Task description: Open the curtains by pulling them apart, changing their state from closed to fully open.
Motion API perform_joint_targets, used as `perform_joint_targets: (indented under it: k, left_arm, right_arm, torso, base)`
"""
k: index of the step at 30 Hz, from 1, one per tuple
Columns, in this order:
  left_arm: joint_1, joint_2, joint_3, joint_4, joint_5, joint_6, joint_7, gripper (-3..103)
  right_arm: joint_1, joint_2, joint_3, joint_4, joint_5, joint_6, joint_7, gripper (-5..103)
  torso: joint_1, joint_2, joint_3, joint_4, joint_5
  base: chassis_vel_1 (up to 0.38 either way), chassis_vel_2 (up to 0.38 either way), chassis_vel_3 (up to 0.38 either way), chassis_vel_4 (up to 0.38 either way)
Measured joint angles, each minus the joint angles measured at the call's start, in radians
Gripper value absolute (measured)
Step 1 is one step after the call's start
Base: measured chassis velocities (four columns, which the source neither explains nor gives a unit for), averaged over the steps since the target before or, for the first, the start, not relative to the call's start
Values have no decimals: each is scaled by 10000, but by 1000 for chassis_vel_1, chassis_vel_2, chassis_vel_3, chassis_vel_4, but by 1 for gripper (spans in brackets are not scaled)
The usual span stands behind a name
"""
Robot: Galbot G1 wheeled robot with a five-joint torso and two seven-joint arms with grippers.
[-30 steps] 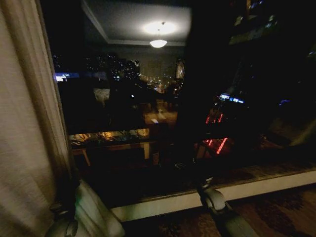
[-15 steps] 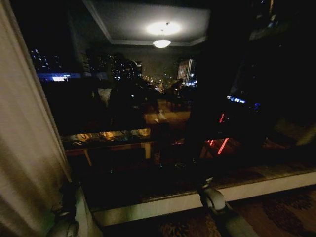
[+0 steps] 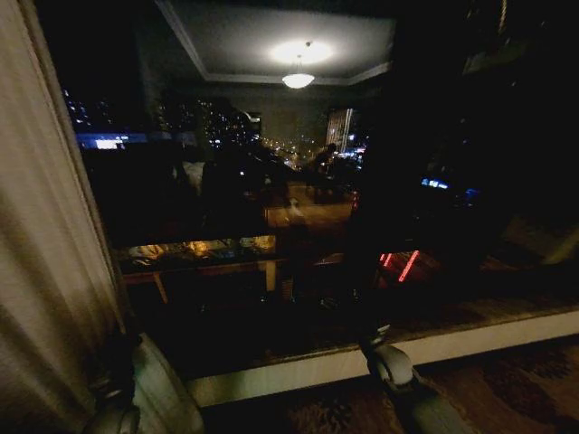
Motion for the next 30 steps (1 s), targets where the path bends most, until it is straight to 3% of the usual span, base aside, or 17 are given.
perform_joint_targets:
  k: [12, 17, 21, 30]
  left_arm:
    - [-222, 139, 70, 201, 28, 55, -157, 0]
    - [-497, 307, -376, 632, -39, -50, -436, 0]
    - [-1020, 916, -1228, 1763, -361, -311, -801, 0]
    - [-1444, 2227, -2457, 3702, -883, -474, -978, 0]
  right_arm:
    - [0, 0, -1, -3, 0, 0, -2, 100]
    - [0, -2, 1, -3, 0, 0, -1, 100]
    - [0, 0, 0, -2, 0, 0, -2, 100]
    - [1, 0, 1, -2, 0, 0, -1, 100]
  torso:
    - [5, -3, 3, -1, 2]
    - [5, -3, 3, -3, -3]
    - [3, -2, 1, 0, -3]
    - [4, -3, 2, 2, -7]
  base:
    - [61, 49, -64, -55]
    - [-24, -11, 17, 15]
    - [0, 0, 0, 0]
    - [0, 0, 0, 0]
